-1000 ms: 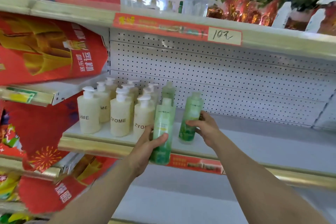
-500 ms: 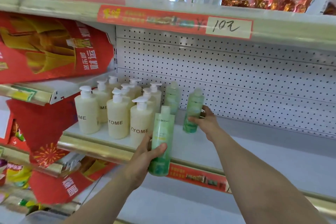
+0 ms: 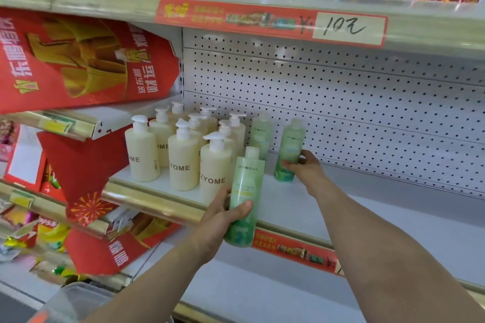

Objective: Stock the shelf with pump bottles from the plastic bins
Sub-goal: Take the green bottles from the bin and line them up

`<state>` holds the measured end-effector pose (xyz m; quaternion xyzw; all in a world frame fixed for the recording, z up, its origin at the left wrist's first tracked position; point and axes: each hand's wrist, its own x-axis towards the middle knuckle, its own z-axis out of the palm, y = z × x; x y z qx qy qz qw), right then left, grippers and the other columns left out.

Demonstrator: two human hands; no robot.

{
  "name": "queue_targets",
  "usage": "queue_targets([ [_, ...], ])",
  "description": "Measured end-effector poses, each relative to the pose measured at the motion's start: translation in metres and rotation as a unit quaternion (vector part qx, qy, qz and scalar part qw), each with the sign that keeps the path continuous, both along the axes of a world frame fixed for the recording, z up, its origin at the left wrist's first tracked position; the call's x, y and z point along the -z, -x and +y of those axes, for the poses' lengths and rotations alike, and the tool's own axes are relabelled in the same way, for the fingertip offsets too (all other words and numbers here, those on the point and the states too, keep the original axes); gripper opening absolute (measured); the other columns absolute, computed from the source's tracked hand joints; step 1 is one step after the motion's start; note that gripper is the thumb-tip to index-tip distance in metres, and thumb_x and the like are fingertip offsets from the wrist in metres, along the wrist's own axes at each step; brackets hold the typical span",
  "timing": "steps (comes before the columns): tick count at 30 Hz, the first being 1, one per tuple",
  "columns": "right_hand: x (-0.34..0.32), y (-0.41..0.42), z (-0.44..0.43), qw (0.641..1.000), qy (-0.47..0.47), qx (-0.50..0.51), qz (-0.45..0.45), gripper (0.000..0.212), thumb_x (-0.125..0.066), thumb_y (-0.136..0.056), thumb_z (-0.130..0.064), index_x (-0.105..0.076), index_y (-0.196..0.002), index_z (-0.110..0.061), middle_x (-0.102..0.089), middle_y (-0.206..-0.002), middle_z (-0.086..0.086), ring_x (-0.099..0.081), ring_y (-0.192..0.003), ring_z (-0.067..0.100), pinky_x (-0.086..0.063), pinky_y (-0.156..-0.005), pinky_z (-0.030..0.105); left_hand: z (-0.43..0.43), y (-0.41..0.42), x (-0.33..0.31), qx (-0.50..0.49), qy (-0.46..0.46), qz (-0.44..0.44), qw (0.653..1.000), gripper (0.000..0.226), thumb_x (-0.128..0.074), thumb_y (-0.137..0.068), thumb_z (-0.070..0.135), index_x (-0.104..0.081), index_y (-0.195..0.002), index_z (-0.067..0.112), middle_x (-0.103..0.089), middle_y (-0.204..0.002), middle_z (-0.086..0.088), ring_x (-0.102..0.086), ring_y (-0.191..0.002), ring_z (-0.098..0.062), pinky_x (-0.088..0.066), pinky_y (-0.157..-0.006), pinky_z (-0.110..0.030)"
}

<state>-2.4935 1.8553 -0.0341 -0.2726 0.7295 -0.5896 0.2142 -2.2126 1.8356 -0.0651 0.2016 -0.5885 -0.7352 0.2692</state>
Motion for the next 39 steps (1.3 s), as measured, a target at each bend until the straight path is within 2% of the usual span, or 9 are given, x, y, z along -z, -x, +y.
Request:
queue_targets([
  [4, -0.015, -0.024, 0.016, 0.995, -0.026, 0.092, 0.036, 0.077, -0.081, -0.079, -0.036, -0.043, -0.143, -0.016, -0.057, -0.133, 0.005, -0.059, -0.114, 0.023, -0.043, -0.087, 0.029, 0.006, 0.006, -0.010, -0.015, -0.002, -0.002, 1.000, 0.054, -0.079, -0.072, 0.038, -0.058, -0.122, 0.033, -0.067, -0.121, -0.004, -0.067, -0.110, -0.023, -0.052, -0.099, -0.051],
  [6, -0.032, -0.045, 0.025, 0.994, 0.020, 0.104, 0.023, 0.064, -0.074, -0.081, -0.048, -0.053, -0.133, -0.018, -0.064, -0.123, 0.003, -0.063, -0.103, 0.020, -0.048, -0.084, 0.031, 0.012, 0.013, -0.020, -0.016, 0.011, -0.003, 1.000, 0.059, -0.079, -0.072, 0.040, -0.057, -0.125, 0.033, -0.066, -0.122, -0.004, -0.068, -0.108, -0.022, -0.054, -0.095, -0.050],
  [10, -0.068, -0.090, 0.054, 0.984, 0.063, -0.163, -0.043, 0.057, -0.068, -0.074, -0.066, -0.072, -0.109, -0.020, -0.074, -0.108, 0.005, -0.070, -0.098, 0.022, -0.054, -0.088, 0.040, 0.022, 0.027, -0.043, -0.024, 0.034, 0.004, 0.999, 0.066, -0.081, -0.070, 0.045, -0.053, -0.128, 0.031, -0.068, -0.117, -0.003, -0.072, -0.100, -0.020, -0.058, -0.087, -0.048],
  [12, -0.079, -0.101, 0.065, 0.972, 0.043, -0.232, 0.000, 0.052, -0.074, -0.074, -0.057, -0.071, -0.112, -0.021, -0.074, -0.111, 0.002, -0.070, -0.104, 0.021, -0.053, -0.094, 0.041, 0.024, 0.029, -0.052, -0.025, 0.041, 0.013, 0.999, 0.067, -0.081, -0.071, 0.045, -0.052, -0.129, 0.030, -0.069, -0.115, -0.002, -0.072, -0.099, -0.019, -0.058, -0.088, -0.047],
  [16, -0.092, -0.101, 0.068, 0.970, 0.082, -0.226, 0.019, 0.038, -0.080, -0.077, -0.033, -0.071, -0.110, -0.016, -0.075, -0.108, 0.004, -0.072, -0.101, 0.022, -0.055, -0.091, 0.040, 0.025, 0.030, -0.066, -0.075, 0.143, -0.001, 0.987, 0.057, -0.078, -0.080, 0.042, -0.052, -0.129, 0.027, -0.067, -0.114, 0.009, -0.068, -0.101, -0.010, -0.057, -0.089, -0.035],
  [20, -0.093, -0.097, 0.044, 0.986, 0.097, -0.135, 0.016, 0.045, -0.085, -0.075, -0.024, -0.063, -0.114, -0.018, -0.076, -0.102, -0.002, -0.073, -0.096, 0.018, -0.057, -0.086, 0.038, 0.004, 0.022, -0.070, -0.331, 0.270, -0.004, 0.904, 0.058, -0.078, -0.082, 0.031, -0.050, -0.131, 0.017, -0.053, -0.120, 0.004, -0.052, -0.111, -0.013, -0.043, -0.097, -0.029],
  [23, -0.086, -0.096, 0.025, 0.994, 0.063, -0.082, 0.032, 0.059, -0.089, -0.070, -0.020, -0.053, -0.117, -0.020, -0.070, -0.108, -0.002, -0.068, -0.098, 0.017, -0.054, -0.086, 0.036, -0.020, 0.011, -0.063, -0.428, 0.249, -0.046, 0.868, 0.065, -0.079, -0.081, 0.032, -0.046, -0.134, 0.016, -0.046, -0.129, -0.003, -0.042, -0.125, -0.020, -0.037, -0.105, -0.032],
  [31, -0.059, -0.095, -0.016, 0.996, 0.042, -0.038, 0.074, 0.059, -0.091, -0.067, -0.019, -0.052, -0.110, -0.030, -0.068, -0.100, -0.009, -0.063, -0.084, 0.001, -0.046, -0.061, 0.018, -0.057, 0.012, -0.039, -0.345, 0.263, -0.102, 0.895, 0.077, -0.077, -0.079, 0.046, -0.042, -0.143, 0.023, -0.051, -0.140, 0.001, -0.045, -0.131, -0.020, -0.040, -0.107, -0.038],
  [39, -0.053, -0.090, -0.031, 0.989, 0.003, -0.020, 0.149, 0.075, -0.091, -0.065, -0.031, -0.053, -0.129, -0.023, -0.067, -0.114, 0.000, -0.066, -0.103, 0.018, -0.056, -0.092, 0.038, -0.066, 0.007, -0.034, -0.325, 0.291, -0.077, 0.896, 0.064, -0.079, -0.077, 0.045, -0.051, -0.131, 0.025, -0.058, -0.132, 0.008, -0.052, -0.121, -0.015, -0.041, -0.095, -0.029],
])
